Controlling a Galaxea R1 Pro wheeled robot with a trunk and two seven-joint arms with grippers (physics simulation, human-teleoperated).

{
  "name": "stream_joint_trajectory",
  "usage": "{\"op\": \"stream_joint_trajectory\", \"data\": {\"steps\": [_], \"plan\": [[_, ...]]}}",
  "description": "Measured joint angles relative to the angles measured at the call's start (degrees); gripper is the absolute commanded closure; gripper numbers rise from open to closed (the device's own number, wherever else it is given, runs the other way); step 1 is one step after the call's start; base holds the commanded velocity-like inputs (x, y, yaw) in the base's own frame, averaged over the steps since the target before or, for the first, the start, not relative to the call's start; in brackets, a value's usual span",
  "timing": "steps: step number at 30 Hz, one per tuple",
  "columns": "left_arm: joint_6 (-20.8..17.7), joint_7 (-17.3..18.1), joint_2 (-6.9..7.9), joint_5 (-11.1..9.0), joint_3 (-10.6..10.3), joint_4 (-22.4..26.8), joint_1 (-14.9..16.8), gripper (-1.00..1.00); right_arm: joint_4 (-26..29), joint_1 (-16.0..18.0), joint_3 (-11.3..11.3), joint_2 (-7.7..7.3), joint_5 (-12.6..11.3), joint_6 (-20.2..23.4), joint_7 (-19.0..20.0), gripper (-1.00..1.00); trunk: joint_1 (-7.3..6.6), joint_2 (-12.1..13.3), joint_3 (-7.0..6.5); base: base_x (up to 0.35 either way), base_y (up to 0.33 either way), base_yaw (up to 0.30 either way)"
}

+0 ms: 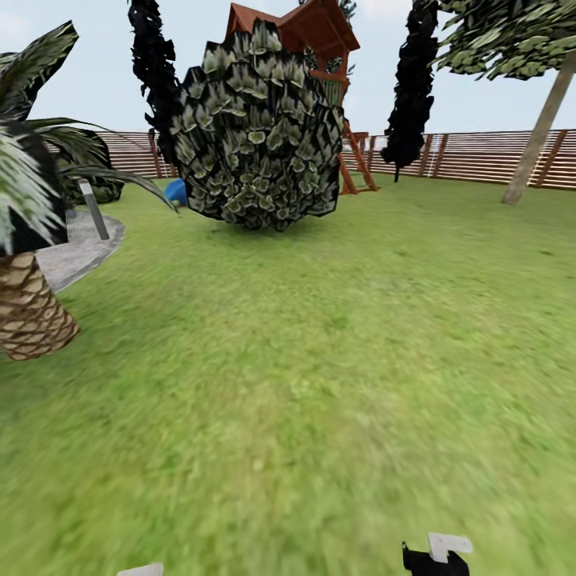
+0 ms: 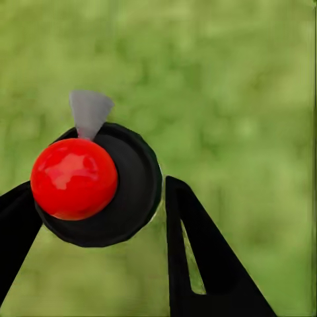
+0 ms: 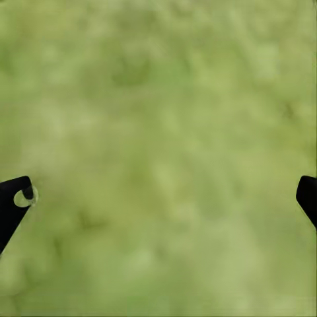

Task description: Pick up the pesticide atomizer in the garden and spray insectifuge to fully cover both potted plants in the garden.

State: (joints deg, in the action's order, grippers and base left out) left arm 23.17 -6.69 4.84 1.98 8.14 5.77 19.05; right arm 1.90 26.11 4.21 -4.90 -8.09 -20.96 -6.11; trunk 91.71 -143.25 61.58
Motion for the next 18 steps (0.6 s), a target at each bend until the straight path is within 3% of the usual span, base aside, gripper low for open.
{"op": "stream_joint_trajectory", "data": {"steps": [18], "plan": [[0.0, 0.0, 0.0, 0.0, 0.1, 0.0, 0.0, 1.0, 0.0, 0.0, 0.1, -0.02, 0.1, 0.0, 0.0, -1.0, 0.0, 0.0, 0.0, 0.339, -0.076, 0.0]]}}
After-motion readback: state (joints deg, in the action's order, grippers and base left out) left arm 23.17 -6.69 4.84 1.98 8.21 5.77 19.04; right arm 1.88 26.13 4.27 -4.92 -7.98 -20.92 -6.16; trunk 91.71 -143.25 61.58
